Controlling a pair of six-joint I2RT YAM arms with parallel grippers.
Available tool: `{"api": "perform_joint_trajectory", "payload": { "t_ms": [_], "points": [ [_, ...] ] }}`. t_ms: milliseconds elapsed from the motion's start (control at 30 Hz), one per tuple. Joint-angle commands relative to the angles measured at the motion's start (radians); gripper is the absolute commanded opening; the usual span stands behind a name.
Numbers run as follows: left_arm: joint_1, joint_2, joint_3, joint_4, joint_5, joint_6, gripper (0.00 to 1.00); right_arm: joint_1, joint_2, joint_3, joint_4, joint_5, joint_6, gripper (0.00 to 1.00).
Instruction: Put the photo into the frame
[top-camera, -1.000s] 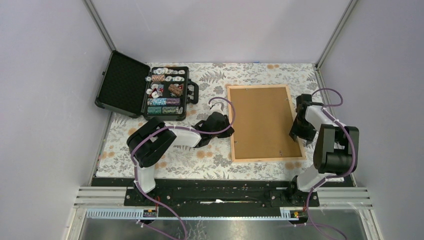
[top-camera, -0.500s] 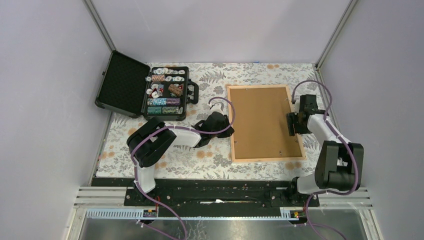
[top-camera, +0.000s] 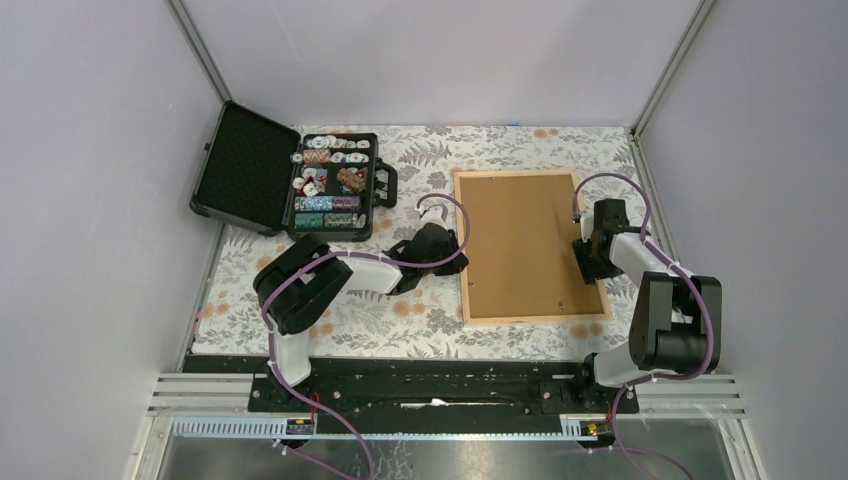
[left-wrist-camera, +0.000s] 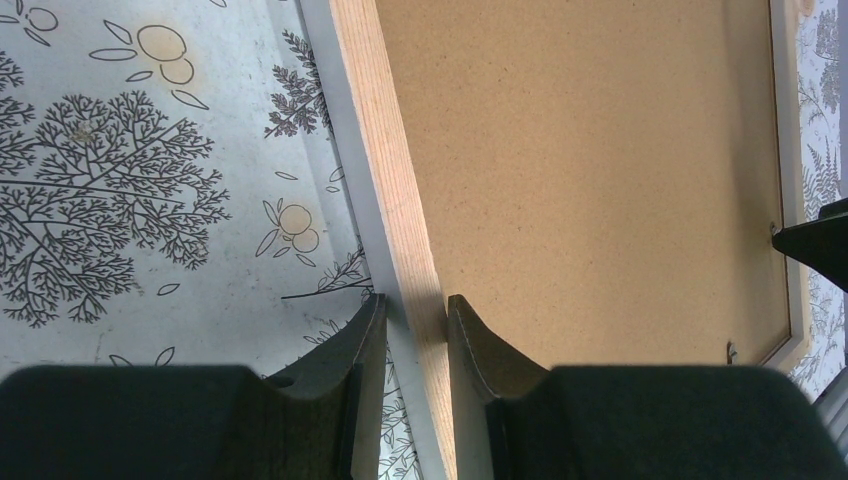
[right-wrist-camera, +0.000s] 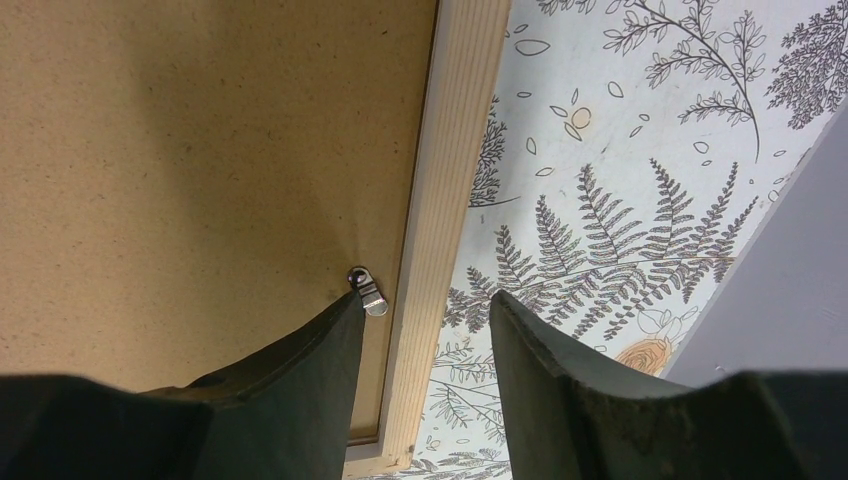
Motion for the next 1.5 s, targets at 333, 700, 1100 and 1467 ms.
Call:
{"api": "perform_joint_trajectory", "payload": {
  "t_ms": [333,700,1100,1467],
  "points": [
    [0.035,0.054,-0.032,-0.078,-0.041,0.026,0.0,-0.005,0.061,-0.053,0.105,0.024,0.02,0.47],
    [0.038,0.054,-0.035,-0.072,-0.037,0.024,0.0,-0.005,0.051,-0.109,0.229,0.023,0.018,0.21],
    [0.039,0.057,-0.032,-0.07,-0.028,0.025,0.0,-0.003,-0.174,-0.061,0.072,0.129,0.222,0.71],
    [0.039,0.06,-0.031,-0.069,-0.024,0.024,0.0,0.0,0.006,0.159,-0.137,0.139,0.505,0.75]
  ]
}}
